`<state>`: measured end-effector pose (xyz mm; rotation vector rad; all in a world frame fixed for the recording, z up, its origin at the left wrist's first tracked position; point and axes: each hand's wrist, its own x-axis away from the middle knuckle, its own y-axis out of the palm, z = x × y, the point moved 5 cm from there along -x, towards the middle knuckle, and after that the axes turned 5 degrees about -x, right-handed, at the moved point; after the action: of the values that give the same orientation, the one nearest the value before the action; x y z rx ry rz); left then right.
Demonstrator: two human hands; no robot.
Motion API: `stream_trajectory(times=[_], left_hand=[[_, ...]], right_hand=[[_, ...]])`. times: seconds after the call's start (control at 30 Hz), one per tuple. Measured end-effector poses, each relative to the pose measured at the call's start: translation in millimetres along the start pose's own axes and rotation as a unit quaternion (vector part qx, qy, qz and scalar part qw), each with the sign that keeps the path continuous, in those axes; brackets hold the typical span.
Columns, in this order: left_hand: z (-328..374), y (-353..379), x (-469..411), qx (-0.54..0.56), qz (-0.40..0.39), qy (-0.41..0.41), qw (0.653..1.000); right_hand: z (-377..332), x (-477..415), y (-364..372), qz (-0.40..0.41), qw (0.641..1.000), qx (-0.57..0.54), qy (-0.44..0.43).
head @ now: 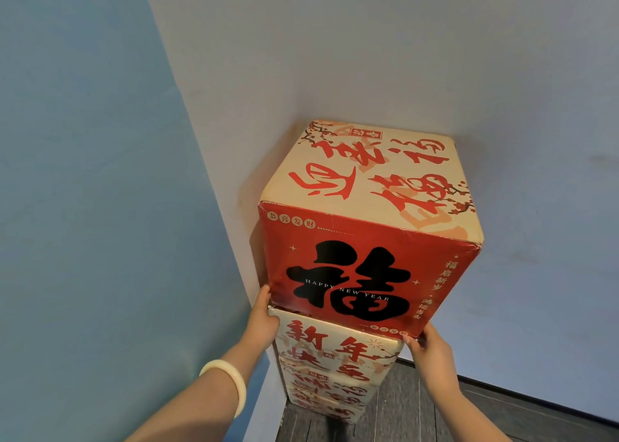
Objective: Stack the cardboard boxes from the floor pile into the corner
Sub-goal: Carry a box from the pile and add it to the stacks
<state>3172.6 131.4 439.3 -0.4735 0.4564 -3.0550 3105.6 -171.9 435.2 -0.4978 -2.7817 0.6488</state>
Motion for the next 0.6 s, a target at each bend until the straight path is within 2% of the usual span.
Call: stream_trajectory(times=[0.3, 0.6], left_hand=[[-17.0, 2.8, -5.0, 0.01, 0.026, 0.0, 1.0], [-22.5, 5.1, -5.8, 0.025, 0.014, -0.006, 1.0]], right_hand=[[2.6, -5.2, 8.2, -0.013, 1.0, 0.002, 0.005], [-0.2, 3.1, 9.4, -0.022, 1.0, -0.013, -0.008]])
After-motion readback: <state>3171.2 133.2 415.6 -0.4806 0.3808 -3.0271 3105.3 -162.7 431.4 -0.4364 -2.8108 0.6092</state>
